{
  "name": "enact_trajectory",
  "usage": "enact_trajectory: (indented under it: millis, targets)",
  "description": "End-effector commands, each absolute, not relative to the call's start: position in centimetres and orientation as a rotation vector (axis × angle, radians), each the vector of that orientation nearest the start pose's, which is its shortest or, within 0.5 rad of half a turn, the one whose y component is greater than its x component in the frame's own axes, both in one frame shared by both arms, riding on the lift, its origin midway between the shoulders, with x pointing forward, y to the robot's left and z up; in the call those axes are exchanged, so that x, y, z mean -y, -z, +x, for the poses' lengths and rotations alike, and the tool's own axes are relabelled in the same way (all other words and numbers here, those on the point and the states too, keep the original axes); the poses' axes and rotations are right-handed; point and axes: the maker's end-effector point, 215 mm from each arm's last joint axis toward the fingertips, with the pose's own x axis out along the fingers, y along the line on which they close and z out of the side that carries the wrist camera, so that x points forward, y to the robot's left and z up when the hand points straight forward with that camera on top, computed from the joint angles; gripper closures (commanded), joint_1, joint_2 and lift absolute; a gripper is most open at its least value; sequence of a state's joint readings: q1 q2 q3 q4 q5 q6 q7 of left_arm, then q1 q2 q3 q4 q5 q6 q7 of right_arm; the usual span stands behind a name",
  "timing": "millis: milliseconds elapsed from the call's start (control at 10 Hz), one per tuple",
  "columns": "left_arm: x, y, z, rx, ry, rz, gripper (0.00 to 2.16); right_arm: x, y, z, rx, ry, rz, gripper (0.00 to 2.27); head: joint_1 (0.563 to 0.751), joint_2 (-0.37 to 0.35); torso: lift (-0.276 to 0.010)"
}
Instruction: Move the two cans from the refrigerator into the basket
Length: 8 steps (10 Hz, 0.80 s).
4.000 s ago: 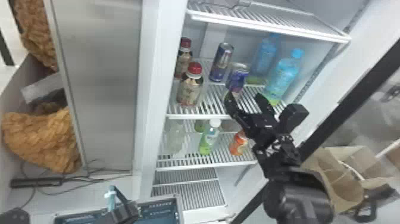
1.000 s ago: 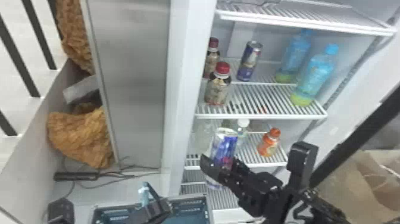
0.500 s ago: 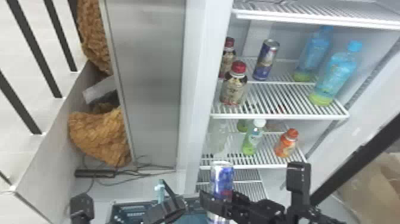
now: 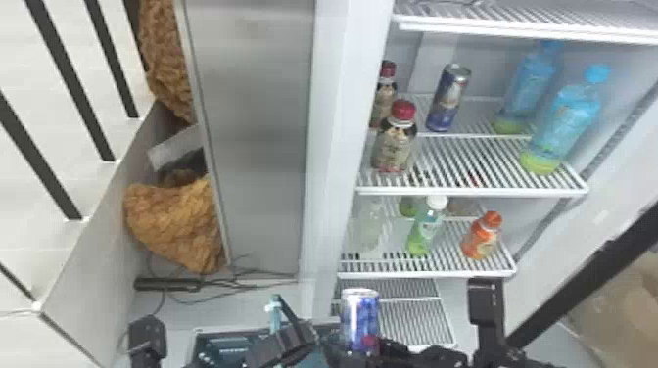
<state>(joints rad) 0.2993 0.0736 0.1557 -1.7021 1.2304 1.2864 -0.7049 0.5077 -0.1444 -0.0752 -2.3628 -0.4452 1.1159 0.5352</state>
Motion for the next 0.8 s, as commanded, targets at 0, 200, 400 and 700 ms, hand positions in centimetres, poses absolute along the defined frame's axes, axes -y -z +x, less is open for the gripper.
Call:
enact_trajectory:
  millis: [0, 200, 400, 700]
  targets:
    - [-3.0, 36.9, 30.3, -0.78, 1.072, -1.515, 1.19, 8.4, 41.3, 30.7, -0.783, -0.751, 0.433, 0.47, 0.695, -0.111, -0.031]
    - [-3.1, 36.9, 30.4, -0.777, 1.071, -1.514, 1.19, 8.7, 41.1, 31.1, -0.773, -0.744, 0.437, 0.06, 0.695, -0.102, -0.031]
    - [-3.1, 36.9, 30.4, -0.777, 1.072, -1.514, 1.19, 11.2, 39.5, 33.4, -0.676, -0.69, 0.407, 0.13, 0.695, -0.111, -0.031]
    - [-3.1, 36.9, 30.5, -0.778, 1.071, -1.51, 1.19, 17.2, 35.9, 37.3, -0.494, -0.554, 0.317, 0.13, 0.695, -0.185, -0.031]
